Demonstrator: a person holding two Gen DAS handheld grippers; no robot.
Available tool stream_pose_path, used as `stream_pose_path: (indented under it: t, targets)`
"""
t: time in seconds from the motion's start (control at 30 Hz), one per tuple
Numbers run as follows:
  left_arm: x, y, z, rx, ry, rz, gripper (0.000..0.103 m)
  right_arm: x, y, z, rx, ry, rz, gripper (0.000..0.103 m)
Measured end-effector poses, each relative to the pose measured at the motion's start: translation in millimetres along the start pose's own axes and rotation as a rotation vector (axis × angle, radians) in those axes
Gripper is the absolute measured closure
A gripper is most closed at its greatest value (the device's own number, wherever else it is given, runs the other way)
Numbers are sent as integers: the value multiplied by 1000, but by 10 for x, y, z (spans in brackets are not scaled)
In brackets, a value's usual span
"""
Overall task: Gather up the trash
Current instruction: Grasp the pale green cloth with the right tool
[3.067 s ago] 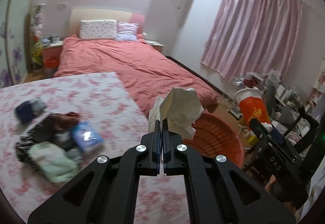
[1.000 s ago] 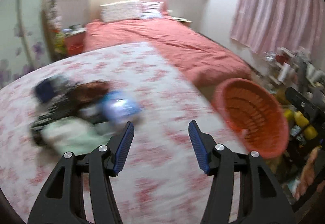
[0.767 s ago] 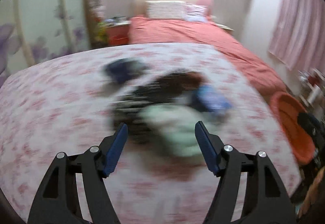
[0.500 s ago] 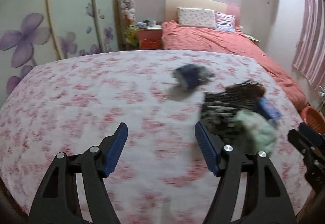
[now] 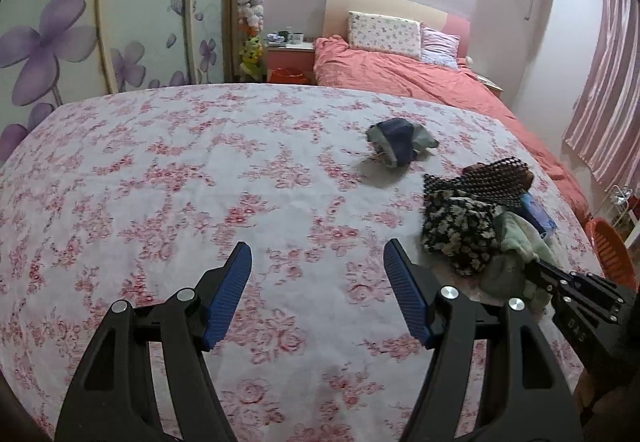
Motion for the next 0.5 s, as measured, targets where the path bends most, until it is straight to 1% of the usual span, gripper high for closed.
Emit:
stream_pose_path:
  t: [0.13,0.23,0.37,0.5]
  targets:
    - [7,-45,147,-36,-17,-6,35,37,226,117,-16,-9,67,100]
    - [23,-103,308,-65,-37,-9,35,57,400,305,-34,-51,111,100]
    - [57,-220,512,-98,-52,-22,35,81,516,561,-67,-102,144,100]
    - [84,-344,710,-128,-68,-33,35,59,569,774,-91,-130,150,100]
Point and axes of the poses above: each gripper's, at about its wrist camera, not at the fingertips, and y roughly against the way its jaws point, z to its right, x to its top, the point moved 2 cm from there along -y, roughly the way its jaws point, and after that the axes turned 5 degrees about -x, right-handed, at the moved point
